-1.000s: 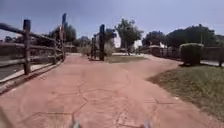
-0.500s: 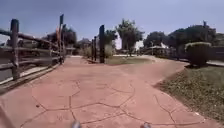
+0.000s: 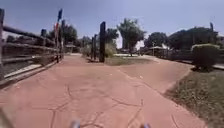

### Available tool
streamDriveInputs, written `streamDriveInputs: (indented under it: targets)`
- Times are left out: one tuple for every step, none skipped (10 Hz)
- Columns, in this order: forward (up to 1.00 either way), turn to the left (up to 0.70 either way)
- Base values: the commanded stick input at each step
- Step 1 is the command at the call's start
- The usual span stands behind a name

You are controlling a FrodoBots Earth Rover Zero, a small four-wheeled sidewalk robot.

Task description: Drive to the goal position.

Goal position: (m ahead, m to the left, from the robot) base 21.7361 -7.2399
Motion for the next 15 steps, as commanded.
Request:
streamDriveInputs:
  targets:
    - [0.85, -0.34]
    - [0.85, -0.34]
    - [0.85, -0.34]
    - [0.85, -0.34]
    - [0.85, -0.34]
    - [0.85, -0.34]
    - [0.85, -0.34]
    - [0.85, -0.34]
    - [0.85, -0.34]
    - [0.85, -0.26]
    - [0.85, 0.0]
    - [0.85, 0.0]
    - [0.85, 0.0]
    - [0.85, 0.0]
    - [0.85, 0.0]
